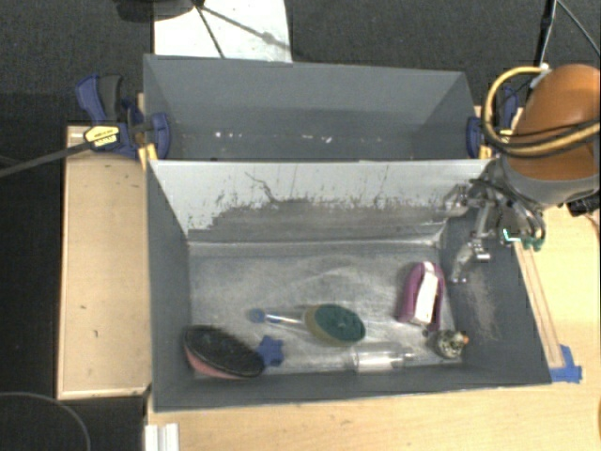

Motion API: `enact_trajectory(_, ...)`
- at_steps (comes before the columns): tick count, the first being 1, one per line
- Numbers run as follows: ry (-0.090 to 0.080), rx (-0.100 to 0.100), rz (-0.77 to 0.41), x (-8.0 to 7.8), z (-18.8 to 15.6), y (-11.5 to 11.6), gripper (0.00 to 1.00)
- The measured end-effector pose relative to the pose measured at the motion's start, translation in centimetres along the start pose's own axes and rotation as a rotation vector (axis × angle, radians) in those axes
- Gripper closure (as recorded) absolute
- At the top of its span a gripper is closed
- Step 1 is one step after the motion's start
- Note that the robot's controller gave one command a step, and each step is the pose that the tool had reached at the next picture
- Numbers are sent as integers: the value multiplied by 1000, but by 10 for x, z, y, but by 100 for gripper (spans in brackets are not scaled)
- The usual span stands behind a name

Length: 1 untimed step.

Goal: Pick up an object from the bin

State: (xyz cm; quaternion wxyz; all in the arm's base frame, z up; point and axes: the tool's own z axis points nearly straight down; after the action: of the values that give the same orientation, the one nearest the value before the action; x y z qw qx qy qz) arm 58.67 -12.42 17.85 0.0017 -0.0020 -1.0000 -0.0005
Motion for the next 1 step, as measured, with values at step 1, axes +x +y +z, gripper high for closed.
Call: enact_trajectory(1, -11, 3, -362, -4, 89, 8, 0)
